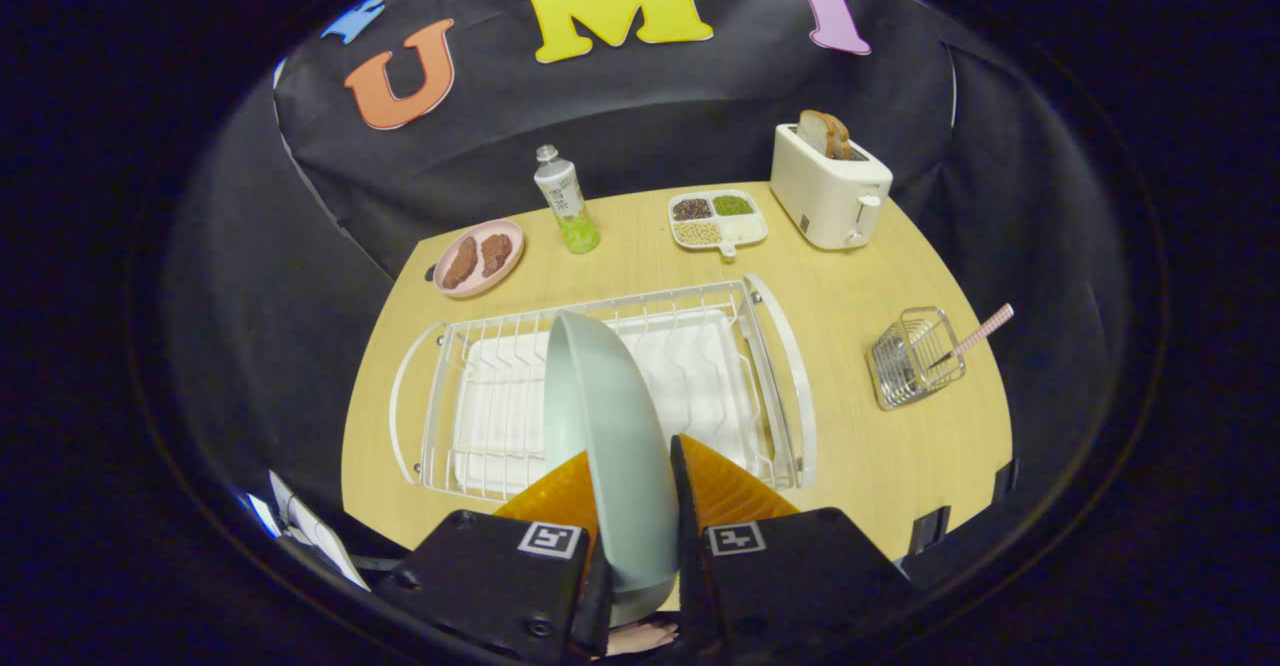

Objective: Take the plate from the dish rack, then take the spoon from the basket and place it into the plate.

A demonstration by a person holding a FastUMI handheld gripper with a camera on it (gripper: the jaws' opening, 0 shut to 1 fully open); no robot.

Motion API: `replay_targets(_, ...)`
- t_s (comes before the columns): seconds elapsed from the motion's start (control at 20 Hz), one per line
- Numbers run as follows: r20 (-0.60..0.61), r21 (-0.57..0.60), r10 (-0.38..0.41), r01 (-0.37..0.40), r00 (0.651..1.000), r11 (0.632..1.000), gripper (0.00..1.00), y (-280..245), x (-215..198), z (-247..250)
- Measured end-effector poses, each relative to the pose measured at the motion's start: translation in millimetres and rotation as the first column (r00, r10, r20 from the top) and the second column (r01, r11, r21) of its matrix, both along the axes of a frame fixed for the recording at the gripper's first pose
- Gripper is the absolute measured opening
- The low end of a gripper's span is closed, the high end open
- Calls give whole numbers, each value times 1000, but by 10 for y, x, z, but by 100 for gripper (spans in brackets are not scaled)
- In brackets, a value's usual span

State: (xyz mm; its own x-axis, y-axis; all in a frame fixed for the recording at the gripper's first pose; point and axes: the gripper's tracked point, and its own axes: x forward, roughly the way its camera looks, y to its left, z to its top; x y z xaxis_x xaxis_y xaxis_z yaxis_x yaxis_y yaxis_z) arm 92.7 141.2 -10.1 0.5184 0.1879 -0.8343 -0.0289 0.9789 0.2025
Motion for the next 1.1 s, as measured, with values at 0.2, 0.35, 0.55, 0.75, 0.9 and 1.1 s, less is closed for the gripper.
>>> replay_targets(0.2,-27,96,13,-10,1000,995,32,-52,-486,-295)
replay_targets(0.35,-62,182,8,3,998,983,32,-123,-774,-577)
replay_targets(0.55,-128,294,-29,66,991,954,32,-236,-1041,-931)
replay_targets(0.75,-178,367,-49,113,983,923,32,-223,-1171,-1247)
replay_targets(0.9,-202,405,-60,140,977,903,32,-222,-1174,-1419)
replay_targets(1.1,-209,425,-94,177,973,888,33,-284,-1116,-1539)
